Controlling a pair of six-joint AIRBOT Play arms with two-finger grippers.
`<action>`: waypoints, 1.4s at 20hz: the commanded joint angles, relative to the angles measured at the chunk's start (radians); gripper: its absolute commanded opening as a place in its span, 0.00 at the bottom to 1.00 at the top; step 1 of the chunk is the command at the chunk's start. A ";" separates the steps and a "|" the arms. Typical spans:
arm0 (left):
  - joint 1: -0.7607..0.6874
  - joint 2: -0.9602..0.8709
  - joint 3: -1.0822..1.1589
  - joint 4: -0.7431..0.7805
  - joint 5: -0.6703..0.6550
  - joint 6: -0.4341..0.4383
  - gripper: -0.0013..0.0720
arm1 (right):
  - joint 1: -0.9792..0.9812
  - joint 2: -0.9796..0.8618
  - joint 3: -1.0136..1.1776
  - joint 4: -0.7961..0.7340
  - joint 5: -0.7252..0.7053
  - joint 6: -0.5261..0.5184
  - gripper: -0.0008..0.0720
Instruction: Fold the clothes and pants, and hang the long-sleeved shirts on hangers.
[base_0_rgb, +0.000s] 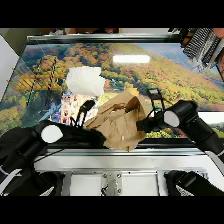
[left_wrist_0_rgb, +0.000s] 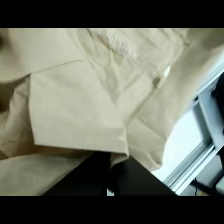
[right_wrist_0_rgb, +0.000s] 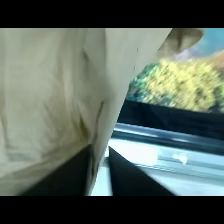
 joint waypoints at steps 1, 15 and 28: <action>-0.068 -0.062 -0.070 0.000 0.027 -0.013 0.04 | 0.008 0.013 -0.130 0.048 -0.113 0.040 0.81; -0.063 -0.029 -0.015 0.033 0.018 0.014 0.04 | 0.008 -0.041 -0.163 -0.036 -0.246 0.041 0.81; 0.161 -0.029 0.537 0.000 -0.282 0.021 0.04 | -0.066 -0.037 0.629 -0.101 0.440 -0.205 0.03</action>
